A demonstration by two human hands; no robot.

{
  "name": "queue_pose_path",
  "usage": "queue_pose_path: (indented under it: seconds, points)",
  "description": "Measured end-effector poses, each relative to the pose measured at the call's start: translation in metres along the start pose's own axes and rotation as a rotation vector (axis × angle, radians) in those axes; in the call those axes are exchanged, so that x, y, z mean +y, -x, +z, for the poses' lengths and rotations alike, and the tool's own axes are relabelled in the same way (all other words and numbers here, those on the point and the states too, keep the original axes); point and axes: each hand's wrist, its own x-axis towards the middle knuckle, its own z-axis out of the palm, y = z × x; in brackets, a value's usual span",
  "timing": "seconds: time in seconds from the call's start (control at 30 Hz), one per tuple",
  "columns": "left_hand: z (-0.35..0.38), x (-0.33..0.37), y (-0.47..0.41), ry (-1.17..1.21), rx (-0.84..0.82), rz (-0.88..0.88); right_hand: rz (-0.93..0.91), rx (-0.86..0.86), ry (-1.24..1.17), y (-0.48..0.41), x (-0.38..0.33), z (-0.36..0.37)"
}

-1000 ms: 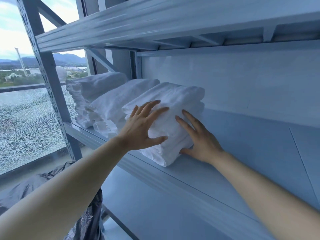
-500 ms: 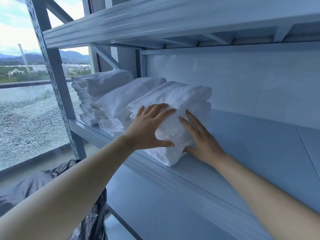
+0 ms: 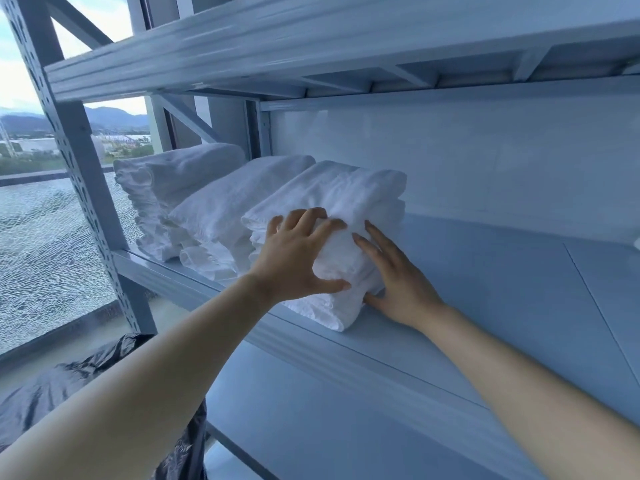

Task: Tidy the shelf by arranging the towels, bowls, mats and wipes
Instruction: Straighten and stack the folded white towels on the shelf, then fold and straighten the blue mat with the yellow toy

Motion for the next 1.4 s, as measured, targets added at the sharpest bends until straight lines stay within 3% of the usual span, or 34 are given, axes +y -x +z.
queue_pose_path:
  seconds: [0.2,0.37,0.53,0.83,1.13,1.4]
  points:
    - [-0.005,-0.001,0.007,0.01,0.001,0.021,0.043,-0.04,0.075,0.006,-0.008,-0.015]
    - [-0.004,0.007,0.018,0.08,0.142,0.027,0.085,-0.022,0.089,0.02,-0.023,-0.027]
    - [0.0,0.026,0.02,0.032,0.245,0.21,0.162,0.017,0.113,0.043,-0.03,-0.039]
    - [0.002,0.092,0.01,0.195,0.182,0.342,0.238,0.034,0.217,0.103,-0.016,-0.087]
    - [0.002,0.254,-0.013,0.369,0.06,0.267,0.359,0.086,0.344,0.218,0.008,-0.184]
    - [-0.014,0.445,-0.025,0.465,0.108,0.41,0.563,0.145,0.504,0.362,0.041,-0.303]
